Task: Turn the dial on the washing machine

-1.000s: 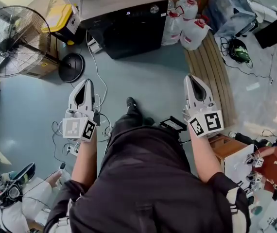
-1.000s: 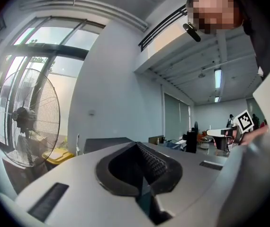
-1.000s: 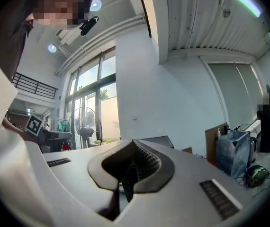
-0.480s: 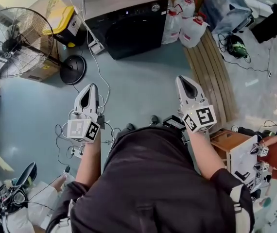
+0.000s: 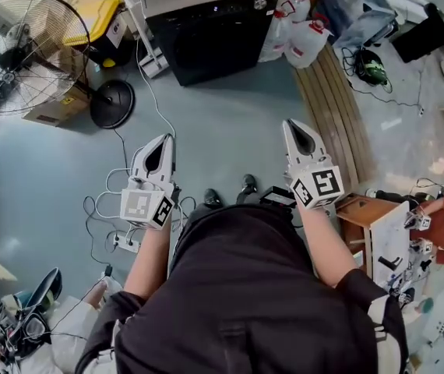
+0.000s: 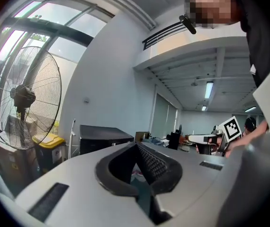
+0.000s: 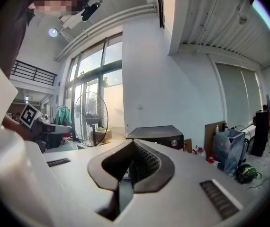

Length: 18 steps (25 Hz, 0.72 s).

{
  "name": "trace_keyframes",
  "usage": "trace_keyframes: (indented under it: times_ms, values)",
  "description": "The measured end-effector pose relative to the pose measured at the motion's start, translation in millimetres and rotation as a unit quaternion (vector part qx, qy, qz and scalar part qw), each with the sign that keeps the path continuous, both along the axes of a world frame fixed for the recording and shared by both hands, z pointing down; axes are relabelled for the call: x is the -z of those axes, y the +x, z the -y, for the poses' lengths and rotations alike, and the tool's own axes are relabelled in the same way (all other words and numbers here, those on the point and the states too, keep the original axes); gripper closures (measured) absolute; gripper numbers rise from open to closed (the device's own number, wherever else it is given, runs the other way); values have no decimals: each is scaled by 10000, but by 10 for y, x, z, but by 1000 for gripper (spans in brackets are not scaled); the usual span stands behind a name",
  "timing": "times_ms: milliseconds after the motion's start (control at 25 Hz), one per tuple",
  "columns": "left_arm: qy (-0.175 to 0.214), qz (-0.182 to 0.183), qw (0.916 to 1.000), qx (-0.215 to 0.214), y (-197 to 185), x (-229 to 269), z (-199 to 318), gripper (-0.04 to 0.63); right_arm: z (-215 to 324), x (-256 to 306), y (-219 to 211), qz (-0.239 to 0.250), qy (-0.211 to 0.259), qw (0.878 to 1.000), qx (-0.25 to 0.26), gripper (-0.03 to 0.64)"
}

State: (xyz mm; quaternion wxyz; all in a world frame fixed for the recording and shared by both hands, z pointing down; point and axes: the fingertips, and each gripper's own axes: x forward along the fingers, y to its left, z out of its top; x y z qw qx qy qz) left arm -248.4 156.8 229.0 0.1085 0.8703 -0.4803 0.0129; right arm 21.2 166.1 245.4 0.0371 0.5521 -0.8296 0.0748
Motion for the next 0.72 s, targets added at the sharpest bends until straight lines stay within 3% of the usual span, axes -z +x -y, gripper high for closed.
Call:
trace_keyframes:
  times_ms: [320, 560, 720]
  values:
    - [-43, -85, 9995, -304, -47, -168, -57, 580, -194, -11, -183, -3, -23, 10000, -12, 595]
    - [255, 37, 9994, 246, -32, -66, -10, 580, -113, -20, 72, 55, -11, 9999, -119, 595]
    - [302, -18, 9992, 251, 230, 35, 77, 580, -38, 23, 265, 104, 99, 9999, 81, 595]
